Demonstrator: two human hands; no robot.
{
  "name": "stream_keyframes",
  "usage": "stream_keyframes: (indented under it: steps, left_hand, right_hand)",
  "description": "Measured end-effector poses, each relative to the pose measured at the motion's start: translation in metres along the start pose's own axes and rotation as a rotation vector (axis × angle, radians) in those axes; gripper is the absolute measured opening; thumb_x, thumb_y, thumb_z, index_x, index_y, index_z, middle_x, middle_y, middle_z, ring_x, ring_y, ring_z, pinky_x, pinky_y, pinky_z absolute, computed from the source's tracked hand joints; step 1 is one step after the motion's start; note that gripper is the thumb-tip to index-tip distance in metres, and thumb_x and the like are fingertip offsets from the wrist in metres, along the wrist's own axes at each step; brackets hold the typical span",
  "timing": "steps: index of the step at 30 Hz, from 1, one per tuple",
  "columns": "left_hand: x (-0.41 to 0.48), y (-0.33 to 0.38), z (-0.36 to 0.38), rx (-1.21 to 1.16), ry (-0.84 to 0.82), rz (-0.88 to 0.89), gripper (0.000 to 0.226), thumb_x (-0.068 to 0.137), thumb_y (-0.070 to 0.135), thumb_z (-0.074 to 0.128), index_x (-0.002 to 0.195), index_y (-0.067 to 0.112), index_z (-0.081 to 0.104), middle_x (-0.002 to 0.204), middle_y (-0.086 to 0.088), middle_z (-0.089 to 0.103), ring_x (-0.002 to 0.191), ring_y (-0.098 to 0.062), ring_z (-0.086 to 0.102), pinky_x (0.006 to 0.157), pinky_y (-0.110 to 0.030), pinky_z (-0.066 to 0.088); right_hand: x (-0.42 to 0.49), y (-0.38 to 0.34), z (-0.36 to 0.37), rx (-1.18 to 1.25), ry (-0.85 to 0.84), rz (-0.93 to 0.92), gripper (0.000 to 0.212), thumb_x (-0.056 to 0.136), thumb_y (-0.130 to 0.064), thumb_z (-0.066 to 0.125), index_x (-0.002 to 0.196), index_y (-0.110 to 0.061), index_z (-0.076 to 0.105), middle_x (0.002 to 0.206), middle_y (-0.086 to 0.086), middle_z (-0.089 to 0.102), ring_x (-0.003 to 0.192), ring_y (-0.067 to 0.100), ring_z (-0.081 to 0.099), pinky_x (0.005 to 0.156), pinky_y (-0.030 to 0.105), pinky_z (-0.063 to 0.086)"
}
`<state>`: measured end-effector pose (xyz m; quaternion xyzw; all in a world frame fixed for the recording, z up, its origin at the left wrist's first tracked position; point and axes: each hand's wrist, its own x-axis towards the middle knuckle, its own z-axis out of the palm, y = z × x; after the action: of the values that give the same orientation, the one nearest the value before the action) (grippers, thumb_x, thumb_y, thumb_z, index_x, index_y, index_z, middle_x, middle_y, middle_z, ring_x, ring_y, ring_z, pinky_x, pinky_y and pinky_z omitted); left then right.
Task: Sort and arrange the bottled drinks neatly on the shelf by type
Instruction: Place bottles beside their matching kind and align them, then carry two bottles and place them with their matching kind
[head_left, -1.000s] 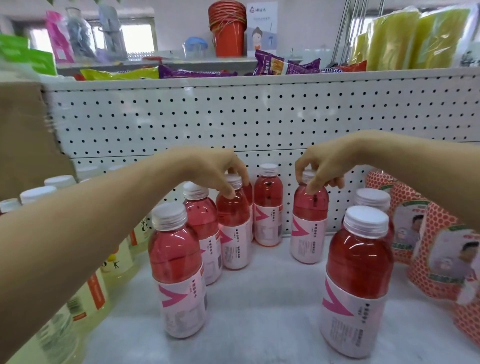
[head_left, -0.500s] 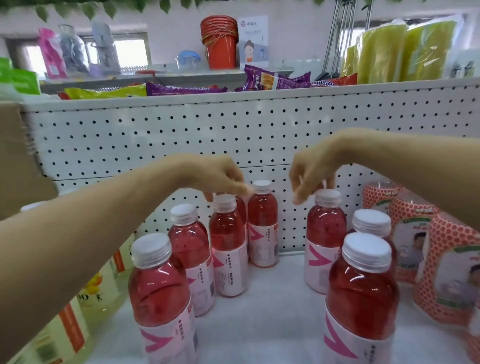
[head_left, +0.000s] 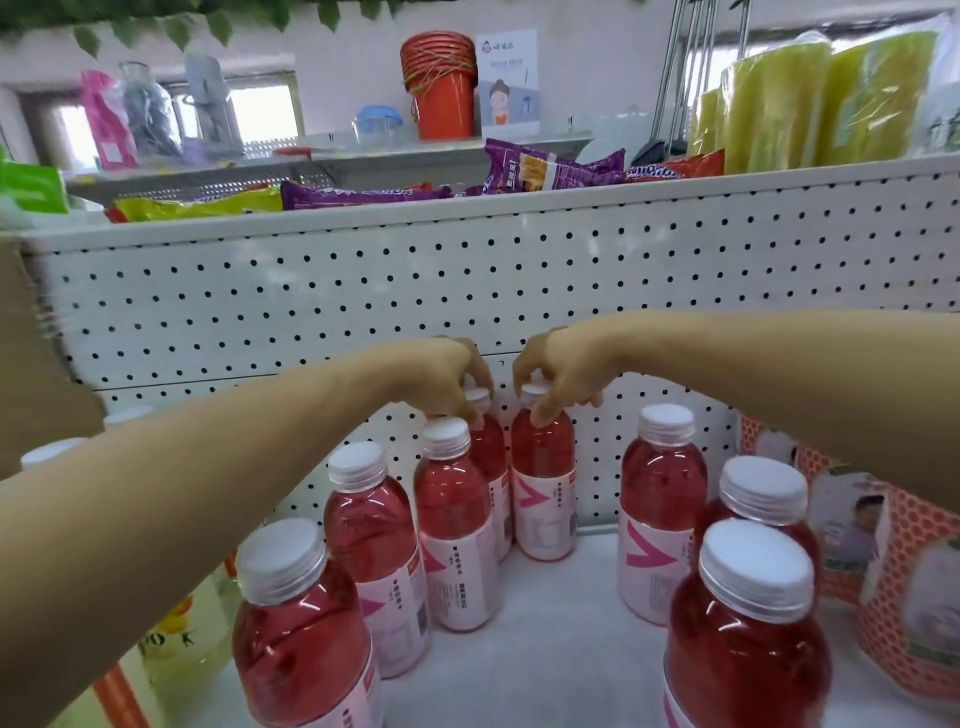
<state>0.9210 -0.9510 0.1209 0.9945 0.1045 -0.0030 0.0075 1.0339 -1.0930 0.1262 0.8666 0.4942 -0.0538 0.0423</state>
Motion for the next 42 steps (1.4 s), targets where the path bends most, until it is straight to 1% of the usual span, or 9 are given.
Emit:
stream_keyframes:
  steps: [4, 8, 14, 21, 26, 31, 35, 39, 42]
  left_hand:
    - [0.007, 0.014, 0.002, -0.078, 0.022, 0.024, 0.049, 0.085, 0.033, 0.078, 0.130, 0.027, 0.060, 0.090, 0.020, 0.046, 0.081, -0.010, 0.059, 0.086, -0.031, 0.050]
    - [0.014, 0.023, 0.004, -0.128, 0.019, 0.008, 0.055, 0.085, 0.033, 0.078, 0.134, 0.024, 0.054, 0.107, 0.004, 0.059, 0.076, -0.014, 0.073, 0.084, -0.034, 0.058]
    - [0.015, 0.030, 0.005, -0.115, 0.051, -0.009, 0.056, 0.086, 0.036, 0.077, 0.134, 0.019, 0.053, 0.123, -0.003, 0.060, 0.068, -0.011, 0.073, 0.071, -0.027, 0.057]
    - [0.010, 0.032, 0.010, -0.119, 0.075, -0.050, 0.057, 0.088, 0.036, 0.074, 0.137, 0.021, 0.050, 0.116, -0.002, 0.056, 0.075, -0.015, 0.074, 0.063, -0.025, 0.053]
    - [0.007, 0.030, 0.012, -0.086, 0.078, -0.026, 0.059, 0.087, 0.037, 0.075, 0.139, 0.023, 0.050, 0.126, -0.003, 0.056, 0.080, -0.017, 0.073, 0.082, -0.034, 0.057]
    - [0.010, 0.027, 0.016, -0.002, 0.128, 0.006, 0.060, 0.087, 0.038, 0.074, 0.140, 0.020, 0.052, 0.137, -0.008, 0.052, 0.118, -0.028, 0.056, 0.089, -0.035, 0.045]
    - [0.009, 0.028, 0.019, -0.006, 0.119, -0.007, 0.060, 0.087, 0.037, 0.074, 0.140, 0.020, 0.051, 0.139, -0.009, 0.050, 0.118, -0.029, 0.055, 0.091, -0.035, 0.045]
    - [-0.007, 0.036, 0.007, 0.006, 0.093, -0.024, 0.066, 0.093, 0.044, 0.065, 0.148, 0.018, 0.041, 0.137, -0.009, 0.054, 0.100, -0.024, 0.060, 0.089, -0.033, 0.046]
    - [-0.035, 0.037, -0.010, -0.011, 0.071, -0.042, 0.073, 0.092, 0.059, 0.057, 0.152, 0.024, 0.034, 0.146, -0.005, 0.049, 0.116, -0.028, 0.060, 0.100, -0.042, 0.049]
  right_hand:
    - [-0.006, 0.014, 0.002, 0.012, 0.000, 0.034, 0.039, 0.085, -0.034, 0.075, 0.114, -0.033, 0.050, 0.103, 0.008, 0.066, 0.065, 0.017, 0.071, 0.061, 0.027, 0.051]
    - [-0.014, 0.020, 0.002, -0.007, -0.002, 0.046, 0.037, 0.085, -0.035, 0.075, 0.115, -0.033, 0.053, 0.100, 0.007, 0.068, 0.066, 0.016, 0.072, 0.066, 0.029, 0.054]
    - [-0.017, 0.023, 0.002, 0.001, 0.007, 0.075, 0.038, 0.085, -0.037, 0.075, 0.116, -0.031, 0.054, 0.097, 0.007, 0.068, 0.068, 0.018, 0.071, 0.062, 0.028, 0.053]
    - [-0.020, 0.022, 0.006, 0.046, 0.007, 0.092, 0.036, 0.085, -0.039, 0.075, 0.116, -0.033, 0.057, 0.098, 0.006, 0.068, 0.071, 0.018, 0.071, 0.060, 0.026, 0.050]
    - [-0.026, 0.016, 0.002, 0.048, 0.003, 0.111, 0.046, 0.089, -0.047, 0.068, 0.130, -0.039, 0.050, 0.095, -0.010, 0.055, 0.083, 0.020, 0.072, 0.065, 0.025, 0.049]
    - [-0.035, 0.018, -0.003, 0.082, 0.009, 0.091, 0.058, 0.090, -0.040, 0.069, 0.142, -0.035, 0.045, 0.099, -0.004, 0.064, 0.080, 0.014, 0.067, 0.065, 0.022, 0.047]
    - [-0.040, 0.016, 0.001, 0.037, 0.005, 0.108, 0.066, 0.088, -0.045, 0.070, 0.147, -0.037, 0.041, 0.117, 0.002, 0.065, 0.098, 0.020, 0.067, 0.081, 0.030, 0.049]
    - [-0.060, 0.015, -0.007, 0.085, 0.026, 0.142, 0.067, 0.090, -0.048, 0.066, 0.148, -0.029, 0.038, 0.129, 0.006, 0.059, 0.106, 0.023, 0.064, 0.087, 0.033, 0.054]
    - [-0.080, 0.017, -0.010, 0.076, 0.038, 0.131, 0.057, 0.089, -0.051, 0.066, 0.139, -0.029, 0.050, 0.124, 0.001, 0.062, 0.101, 0.020, 0.067, 0.085, 0.034, 0.057]
